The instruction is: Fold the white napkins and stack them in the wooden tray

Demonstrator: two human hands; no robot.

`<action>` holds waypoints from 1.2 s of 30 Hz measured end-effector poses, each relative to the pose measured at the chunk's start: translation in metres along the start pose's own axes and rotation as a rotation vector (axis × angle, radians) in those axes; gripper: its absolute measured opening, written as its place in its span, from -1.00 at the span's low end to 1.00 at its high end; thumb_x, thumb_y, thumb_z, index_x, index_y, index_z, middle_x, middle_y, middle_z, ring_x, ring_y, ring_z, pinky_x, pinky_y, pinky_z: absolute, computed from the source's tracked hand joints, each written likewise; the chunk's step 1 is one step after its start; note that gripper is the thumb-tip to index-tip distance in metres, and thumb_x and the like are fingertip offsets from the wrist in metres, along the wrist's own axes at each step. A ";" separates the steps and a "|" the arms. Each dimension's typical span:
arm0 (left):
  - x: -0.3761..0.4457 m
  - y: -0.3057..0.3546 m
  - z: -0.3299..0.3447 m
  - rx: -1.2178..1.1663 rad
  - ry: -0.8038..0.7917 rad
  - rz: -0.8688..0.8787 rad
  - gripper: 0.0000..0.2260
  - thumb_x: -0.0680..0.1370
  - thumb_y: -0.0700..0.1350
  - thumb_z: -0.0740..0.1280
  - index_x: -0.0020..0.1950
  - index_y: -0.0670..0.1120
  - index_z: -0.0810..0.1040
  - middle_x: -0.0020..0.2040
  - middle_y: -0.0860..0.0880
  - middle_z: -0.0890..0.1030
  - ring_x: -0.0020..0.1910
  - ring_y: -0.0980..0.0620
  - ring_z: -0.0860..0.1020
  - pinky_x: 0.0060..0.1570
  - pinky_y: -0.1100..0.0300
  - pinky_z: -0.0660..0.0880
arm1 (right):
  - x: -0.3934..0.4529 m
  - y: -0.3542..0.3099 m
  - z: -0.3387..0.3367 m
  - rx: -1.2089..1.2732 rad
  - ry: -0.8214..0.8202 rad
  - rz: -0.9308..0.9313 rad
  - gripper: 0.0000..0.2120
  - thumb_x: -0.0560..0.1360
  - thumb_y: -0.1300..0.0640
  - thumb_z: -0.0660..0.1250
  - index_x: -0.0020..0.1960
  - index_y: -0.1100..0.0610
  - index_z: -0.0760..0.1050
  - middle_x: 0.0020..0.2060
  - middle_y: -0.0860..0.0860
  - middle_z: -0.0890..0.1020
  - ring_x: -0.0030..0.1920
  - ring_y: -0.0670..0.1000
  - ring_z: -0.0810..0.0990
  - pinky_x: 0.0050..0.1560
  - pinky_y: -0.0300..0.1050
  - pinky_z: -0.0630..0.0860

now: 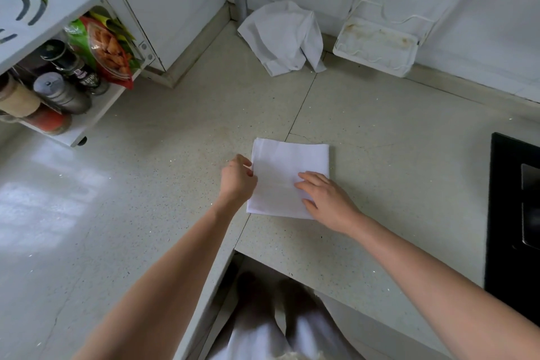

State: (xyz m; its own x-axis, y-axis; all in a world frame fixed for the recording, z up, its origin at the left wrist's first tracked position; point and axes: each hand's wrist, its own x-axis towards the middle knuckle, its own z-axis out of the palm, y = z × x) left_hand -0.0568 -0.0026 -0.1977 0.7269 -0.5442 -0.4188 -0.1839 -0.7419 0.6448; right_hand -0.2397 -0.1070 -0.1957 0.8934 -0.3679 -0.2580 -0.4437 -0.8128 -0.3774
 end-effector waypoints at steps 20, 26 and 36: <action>-0.036 -0.019 0.043 0.729 -0.209 0.482 -0.26 0.57 0.29 0.07 0.57 0.01 -0.22 0.54 0.04 -0.29 0.52 0.03 -0.29 0.49 0.11 -0.26 | 0.003 0.059 0.021 -0.233 -0.120 -0.111 -0.31 0.49 -0.30 -0.43 0.53 0.00 -0.33 0.49 -0.07 -0.33 0.51 -0.06 -0.33 0.45 -0.18 -0.40; -0.034 -0.011 0.040 0.772 -0.254 0.468 -0.05 0.43 0.41 0.20 0.56 -0.01 -0.25 0.54 0.03 -0.32 0.52 0.02 -0.28 0.51 0.08 -0.22 | 0.049 0.103 -0.047 -0.567 -0.096 -0.364 -0.42 0.54 0.05 -0.05 0.53 0.18 -0.02 0.52 0.12 0.14 0.52 0.06 0.14 0.49 -0.11 -0.27; -0.029 -0.001 0.035 0.761 -0.285 0.439 0.02 0.37 0.37 0.35 0.58 -0.03 -0.15 0.57 0.01 -0.22 0.54 0.01 -0.20 0.52 0.08 -0.15 | 0.062 0.090 -0.040 -0.769 -0.009 -0.800 -0.58 0.45 0.40 0.18 0.29 0.30 0.48 0.26 0.19 0.54 0.22 0.14 0.57 0.21 0.00 0.51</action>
State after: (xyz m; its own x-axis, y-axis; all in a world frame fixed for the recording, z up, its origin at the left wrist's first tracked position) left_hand -0.1011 0.0002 -0.2090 0.3176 -0.8385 -0.4427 -0.8630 -0.4490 0.2314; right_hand -0.2215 -0.2209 -0.2104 0.9004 0.3893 -0.1943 0.4262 -0.8791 0.2135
